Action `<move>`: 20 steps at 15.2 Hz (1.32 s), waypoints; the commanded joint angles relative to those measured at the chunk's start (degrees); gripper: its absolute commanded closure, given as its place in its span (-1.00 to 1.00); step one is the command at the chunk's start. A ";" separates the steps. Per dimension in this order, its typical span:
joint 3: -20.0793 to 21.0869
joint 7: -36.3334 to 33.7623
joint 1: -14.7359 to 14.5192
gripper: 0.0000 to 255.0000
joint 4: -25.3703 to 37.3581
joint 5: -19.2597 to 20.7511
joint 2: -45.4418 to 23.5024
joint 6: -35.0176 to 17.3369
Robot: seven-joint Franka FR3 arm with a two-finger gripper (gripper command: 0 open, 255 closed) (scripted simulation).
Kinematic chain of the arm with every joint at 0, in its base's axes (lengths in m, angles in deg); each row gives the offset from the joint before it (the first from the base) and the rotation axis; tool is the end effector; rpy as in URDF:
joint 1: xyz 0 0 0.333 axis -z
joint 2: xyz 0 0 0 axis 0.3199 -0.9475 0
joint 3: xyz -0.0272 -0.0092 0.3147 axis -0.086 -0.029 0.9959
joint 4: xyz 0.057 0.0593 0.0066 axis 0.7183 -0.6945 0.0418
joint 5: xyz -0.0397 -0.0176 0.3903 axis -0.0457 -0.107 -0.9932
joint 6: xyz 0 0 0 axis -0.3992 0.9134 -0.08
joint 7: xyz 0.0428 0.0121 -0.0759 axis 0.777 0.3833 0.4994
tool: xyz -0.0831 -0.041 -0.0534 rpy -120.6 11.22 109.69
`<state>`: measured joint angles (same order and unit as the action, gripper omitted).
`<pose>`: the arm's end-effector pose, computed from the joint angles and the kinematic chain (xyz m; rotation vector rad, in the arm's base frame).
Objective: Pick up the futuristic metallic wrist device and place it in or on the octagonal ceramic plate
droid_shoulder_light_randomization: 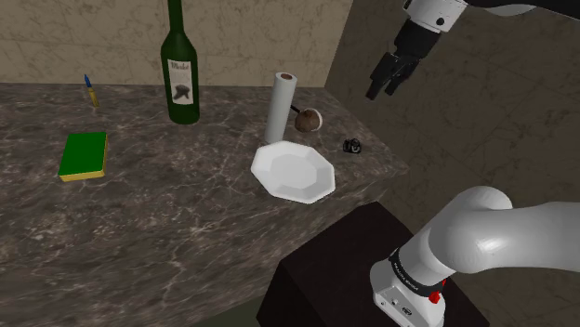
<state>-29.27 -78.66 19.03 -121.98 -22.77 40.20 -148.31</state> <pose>0.3109 -0.0151 0.6154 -3.1125 -0.0516 -0.1592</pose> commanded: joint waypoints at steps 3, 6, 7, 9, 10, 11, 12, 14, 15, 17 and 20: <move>-1.10 1.58 0.25 -1.00 -2.52 0.88 -1.11 -2.84; -2.79 3.92 0.69 -1.00 -5.85 2.21 -3.32 -7.26; -3.37 4.69 0.84 -1.00 -6.84 2.66 -4.21 -8.77; -4.52 6.21 1.17 -1.00 -8.64 3.54 -6.23 -11.85; -5.10 6.96 1.34 -1.00 -9.44 3.97 -7.36 -13.42; -5.70 7.71 1.49 -1.00 -10.18 4.40 -8.57 -15.01; -6.29 8.45 1.66 -1.00 -10.84 4.82 -9.86 -16.61; -7.48 9.94 1.98 -1.00 -11.97 5.62 -12.67 -19.87; -8.07 10.68 2.15 -1.00 -12.43 5.99 -14.20 -21.51; -8.72 11.41 2.32 -1.00 -13.39 6.38 -16.04 -23.98; -8.94 11.43 2.34 -1.00 -15.07 6.48 -16.97 -26.59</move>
<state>-38.07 -67.31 21.39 -136.53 -16.32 23.93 -173.66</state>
